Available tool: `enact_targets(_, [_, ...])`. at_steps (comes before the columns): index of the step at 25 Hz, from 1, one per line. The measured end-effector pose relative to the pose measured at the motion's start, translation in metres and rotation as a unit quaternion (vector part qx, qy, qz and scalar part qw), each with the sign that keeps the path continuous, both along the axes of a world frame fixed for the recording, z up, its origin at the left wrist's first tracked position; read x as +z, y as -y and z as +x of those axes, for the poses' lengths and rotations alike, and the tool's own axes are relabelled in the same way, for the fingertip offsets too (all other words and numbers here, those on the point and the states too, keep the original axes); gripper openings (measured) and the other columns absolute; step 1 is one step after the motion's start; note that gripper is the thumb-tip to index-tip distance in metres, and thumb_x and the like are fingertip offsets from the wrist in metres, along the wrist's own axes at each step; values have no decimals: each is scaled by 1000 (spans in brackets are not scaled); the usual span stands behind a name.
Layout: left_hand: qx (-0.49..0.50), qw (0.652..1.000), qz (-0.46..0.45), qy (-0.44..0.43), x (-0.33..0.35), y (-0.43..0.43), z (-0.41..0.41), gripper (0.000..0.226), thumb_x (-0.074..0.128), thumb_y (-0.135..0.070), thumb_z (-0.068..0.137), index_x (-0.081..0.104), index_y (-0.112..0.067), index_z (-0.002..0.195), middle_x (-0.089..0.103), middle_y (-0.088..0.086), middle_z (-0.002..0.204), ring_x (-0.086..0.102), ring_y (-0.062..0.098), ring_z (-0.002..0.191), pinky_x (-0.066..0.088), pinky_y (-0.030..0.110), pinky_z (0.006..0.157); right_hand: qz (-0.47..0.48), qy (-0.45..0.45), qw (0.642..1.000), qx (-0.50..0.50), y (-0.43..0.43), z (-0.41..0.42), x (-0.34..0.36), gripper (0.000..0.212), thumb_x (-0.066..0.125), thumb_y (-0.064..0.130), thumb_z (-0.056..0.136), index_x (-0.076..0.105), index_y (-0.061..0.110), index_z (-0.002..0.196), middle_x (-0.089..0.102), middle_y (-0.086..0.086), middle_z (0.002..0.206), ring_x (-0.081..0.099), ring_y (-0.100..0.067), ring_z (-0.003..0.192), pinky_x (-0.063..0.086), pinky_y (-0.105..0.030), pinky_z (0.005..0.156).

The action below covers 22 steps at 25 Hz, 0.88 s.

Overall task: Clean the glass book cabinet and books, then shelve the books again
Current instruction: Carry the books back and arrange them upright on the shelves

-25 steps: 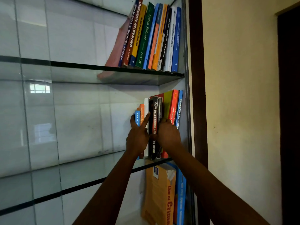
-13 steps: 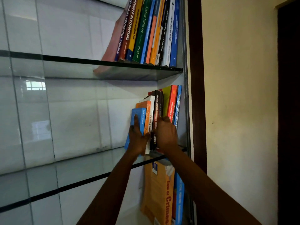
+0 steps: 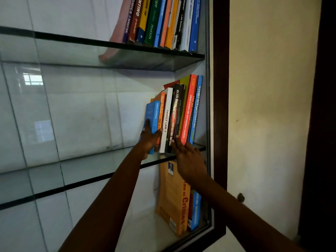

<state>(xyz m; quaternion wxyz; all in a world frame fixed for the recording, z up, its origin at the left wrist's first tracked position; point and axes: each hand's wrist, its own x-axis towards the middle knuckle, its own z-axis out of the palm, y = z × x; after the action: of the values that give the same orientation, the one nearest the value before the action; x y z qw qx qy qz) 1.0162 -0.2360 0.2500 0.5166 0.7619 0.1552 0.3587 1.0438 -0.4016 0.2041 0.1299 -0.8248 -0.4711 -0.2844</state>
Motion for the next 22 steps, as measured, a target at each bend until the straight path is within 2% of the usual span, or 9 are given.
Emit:
enact_targets(2, [18, 999, 19, -22, -3, 0, -2, 101, 67, -58, 73, 7, -30, 149, 39, 11, 143, 45, 28, 127, 44, 55, 98, 83, -64, 991, 81, 8, 4, 10, 47, 42, 12, 96, 34, 14, 142, 38, -11, 145, 43, -14, 120, 40, -31, 100])
enact_targets(3, [34, 998, 47, -34, -7, -4, -1, 120, 68, -75, 55, 8, -30, 148, 36, 10, 145, 39, 29, 132, 41, 56, 101, 181, -123, 968, 124, 12, 4, 16, 39, 46, 9, 94, 46, 11, 133, 52, -11, 131, 50, -6, 104, 45, -21, 92])
enact_targets(5, [50, 989, 122, -60, -20, -13, 3, 140, 62, -89, 33, 5, -31, 148, 30, 11, 148, 29, 30, 138, 36, 59, 103, 391, -252, 866, 183, 13, 12, 25, 30, 51, 8, 93, 53, 8, 122, 57, -8, 118, 51, 1, 93, 46, -7, 82])
enact_targets(7, [60, 973, 199, -101, -25, -14, -1, 146, 63, -89, 32, -5, -33, 148, 24, 12, 151, 24, 34, 139, 30, 62, 106, 448, -362, 791, 206, 2, 20, 35, 35, 56, 24, 90, 48, 18, 124, 54, -4, 124, 53, -6, 105, 49, -18, 87])
enact_targets(9, [75, 960, 239, -126, -26, -12, -1, 152, 66, -85, 29, -15, -32, 147, 16, 14, 154, 17, 37, 141, 21, 63, 109, 456, -387, 783, 169, -16, 28, 37, 56, 61, 49, 79, 45, 22, 125, 56, -4, 123, 55, -18, 112, 50, -43, 93])
enact_targets(10, [82, 959, 243, -121, -26, -9, 0, 154, 67, -83, 27, -16, -32, 146, 14, 14, 154, 17, 36, 141, 20, 63, 110, 466, -393, 776, 161, -23, 31, 39, 64, 62, 55, 75, 44, 21, 126, 57, -4, 121, 56, -20, 112, 49, -45, 93])
enact_targets(14, [89, 969, 228, -36, -27, 2, 10, 162, 64, -86, 19, -14, -26, 148, 17, 13, 153, 21, 32, 140, 17, 56, 114, 496, -450, 717, 194, -38, 44, 56, 69, 70, 36, 79, 34, 21, 135, 56, -1, 123, 58, -16, 108, 51, -32, 84])
enact_targets(17, [95, 971, 218, 13, -32, -2, 19, 160, 67, -88, 21, -8, -26, 149, 30, 13, 147, 32, 31, 136, 29, 60, 108, 475, -434, 729, 233, -42, 58, 65, 68, 68, 27, 82, 30, 21, 138, 55, 2, 120, 55, -9, 102, 46, -15, 73])
enact_targets(22, [115, 971, 205, 31, -31, 6, 19, 161, 69, -87, 20, -7, -25, 148, 34, 11, 145, 34, 29, 135, 36, 59, 104, 455, -428, 732, 273, -41, 62, 65, 61, 65, 25, 85, 33, 21, 137, 55, 7, 114, 56, -2, 93, 44, -3, 63])
